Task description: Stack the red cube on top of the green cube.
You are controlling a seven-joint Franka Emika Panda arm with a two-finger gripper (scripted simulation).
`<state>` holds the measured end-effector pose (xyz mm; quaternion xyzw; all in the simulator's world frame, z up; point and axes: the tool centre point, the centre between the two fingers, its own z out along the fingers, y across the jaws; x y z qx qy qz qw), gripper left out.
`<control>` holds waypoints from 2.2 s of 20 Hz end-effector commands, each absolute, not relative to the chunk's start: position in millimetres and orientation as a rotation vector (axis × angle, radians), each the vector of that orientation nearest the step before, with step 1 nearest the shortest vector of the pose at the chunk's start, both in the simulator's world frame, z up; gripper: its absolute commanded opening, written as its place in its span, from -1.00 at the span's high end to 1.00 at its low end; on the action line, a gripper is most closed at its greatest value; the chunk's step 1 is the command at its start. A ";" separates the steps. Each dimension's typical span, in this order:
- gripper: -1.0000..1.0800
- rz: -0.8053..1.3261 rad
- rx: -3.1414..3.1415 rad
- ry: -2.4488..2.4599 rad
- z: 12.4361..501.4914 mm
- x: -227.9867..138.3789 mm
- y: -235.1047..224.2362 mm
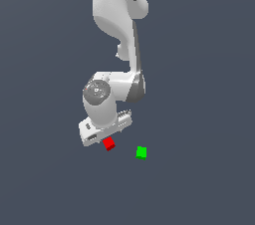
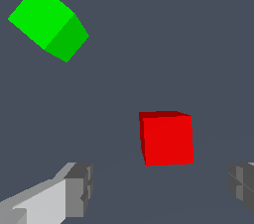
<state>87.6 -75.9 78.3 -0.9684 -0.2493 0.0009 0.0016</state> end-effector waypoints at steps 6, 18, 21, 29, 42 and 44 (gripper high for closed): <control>-0.92 0.000 -3.022 -0.856 70.8 101.1 -83.3; -0.92 0.000 -3.021 -0.863 52.1 102.0 -83.8; -0.92 0.000 -3.020 -0.864 35.2 101.8 -83.6; -0.92 0.000 -3.020 -0.865 19.6 103.1 -83.9; 1.00 0.001 -3.020 -0.865 19.8 103.0 -83.7; 1.00 0.001 -3.020 -0.865 22.1 102.8 -83.6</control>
